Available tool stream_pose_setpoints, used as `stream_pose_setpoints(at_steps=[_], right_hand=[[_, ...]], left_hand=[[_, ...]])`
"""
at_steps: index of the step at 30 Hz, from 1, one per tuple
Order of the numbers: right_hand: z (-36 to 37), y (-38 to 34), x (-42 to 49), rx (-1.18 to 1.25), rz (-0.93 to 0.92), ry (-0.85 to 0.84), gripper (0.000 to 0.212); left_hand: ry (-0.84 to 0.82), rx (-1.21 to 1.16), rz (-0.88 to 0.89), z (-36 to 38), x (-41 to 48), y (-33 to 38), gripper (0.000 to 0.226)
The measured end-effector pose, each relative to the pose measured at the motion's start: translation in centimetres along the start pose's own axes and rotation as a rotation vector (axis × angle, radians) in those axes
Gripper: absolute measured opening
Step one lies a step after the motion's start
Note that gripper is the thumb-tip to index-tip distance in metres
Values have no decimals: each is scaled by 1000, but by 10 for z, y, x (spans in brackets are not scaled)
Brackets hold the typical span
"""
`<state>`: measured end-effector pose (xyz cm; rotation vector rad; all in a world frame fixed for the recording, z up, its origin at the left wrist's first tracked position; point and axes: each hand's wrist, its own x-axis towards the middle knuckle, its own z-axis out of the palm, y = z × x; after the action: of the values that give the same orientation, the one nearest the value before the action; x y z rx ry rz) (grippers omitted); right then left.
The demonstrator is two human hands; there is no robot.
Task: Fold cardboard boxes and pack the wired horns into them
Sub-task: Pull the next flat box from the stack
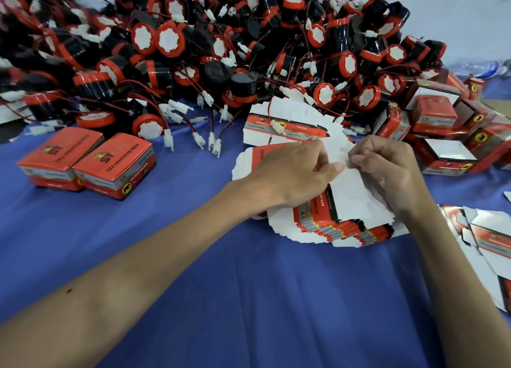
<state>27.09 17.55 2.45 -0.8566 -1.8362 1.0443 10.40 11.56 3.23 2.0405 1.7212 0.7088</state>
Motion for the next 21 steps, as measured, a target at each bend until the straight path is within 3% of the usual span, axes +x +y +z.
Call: stream_pose_setpoints(at_steps=[6,10,15,18,21], right_hand=[[-18,10,5,69,104,36,37],[-26,21,5,-26,120,57,49],[-28,37,7,51,271,214,55],[-29,42,11,49,404,404,50],[-29,44,18,-44,523,577,27]], left_hand=[[72,78,20,4,2,1,40],[-26,70,-5,-5,11,0,34],[-128,114,111,-21,29,13,23],[-194,218,167,-15,43,29,34],[-203,363,190,6,48,48,55]])
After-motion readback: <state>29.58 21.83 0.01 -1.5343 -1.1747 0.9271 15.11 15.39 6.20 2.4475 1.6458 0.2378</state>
